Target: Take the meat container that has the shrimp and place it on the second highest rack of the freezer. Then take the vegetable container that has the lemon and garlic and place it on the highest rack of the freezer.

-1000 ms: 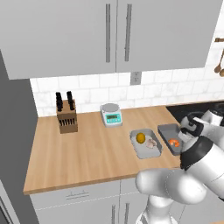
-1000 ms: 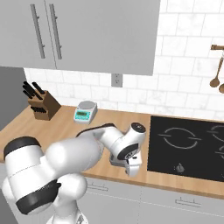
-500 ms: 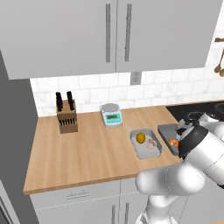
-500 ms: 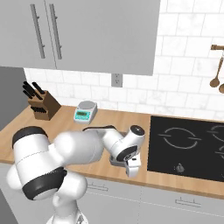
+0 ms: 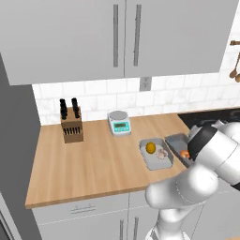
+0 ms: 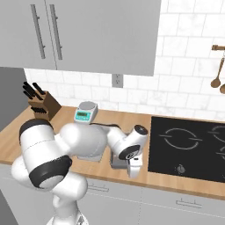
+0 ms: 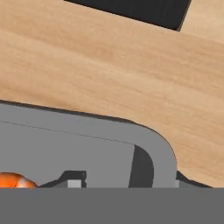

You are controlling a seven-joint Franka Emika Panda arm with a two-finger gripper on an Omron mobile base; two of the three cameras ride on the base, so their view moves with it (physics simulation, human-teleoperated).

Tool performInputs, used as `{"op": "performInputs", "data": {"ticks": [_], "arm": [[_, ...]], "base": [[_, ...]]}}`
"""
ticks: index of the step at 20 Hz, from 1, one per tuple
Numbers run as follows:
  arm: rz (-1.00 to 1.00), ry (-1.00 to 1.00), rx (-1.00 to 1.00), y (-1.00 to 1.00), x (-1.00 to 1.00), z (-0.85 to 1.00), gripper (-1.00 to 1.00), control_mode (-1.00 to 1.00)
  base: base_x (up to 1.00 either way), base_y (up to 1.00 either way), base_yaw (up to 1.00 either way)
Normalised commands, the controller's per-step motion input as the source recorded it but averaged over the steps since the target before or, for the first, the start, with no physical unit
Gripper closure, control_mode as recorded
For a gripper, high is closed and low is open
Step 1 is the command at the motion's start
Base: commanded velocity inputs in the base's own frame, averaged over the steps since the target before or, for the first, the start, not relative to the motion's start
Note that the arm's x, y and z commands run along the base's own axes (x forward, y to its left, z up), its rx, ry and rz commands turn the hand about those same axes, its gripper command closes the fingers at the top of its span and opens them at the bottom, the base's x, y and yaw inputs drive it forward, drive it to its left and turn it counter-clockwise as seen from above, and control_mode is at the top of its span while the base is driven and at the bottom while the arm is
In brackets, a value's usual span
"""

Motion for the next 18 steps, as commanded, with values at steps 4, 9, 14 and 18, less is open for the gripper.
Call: {"op": "performInputs", "data": {"ticks": [4, 9, 14, 18], "arm": [[0.00, -0.05, 0.01, 0.00, -0.15, 0.08, 1.00, -1.00], [0.00, -0.12, 0.00, 0.00, -0.16, 0.50, 1.00, -1.00], [0.03, -0.11, -0.06, 0.00, 0.00, 0.94, 1.00, -1.00], [0.18, -0.12, -0.07, 0.00, 0.00, 1.00, 1.00, -1.00]], "base": [[0.00, 0.00, 0.00], [0.00, 0.00, 0.00], [0.00, 0.00, 0.00], [0.00, 0.00, 0.00]]}}
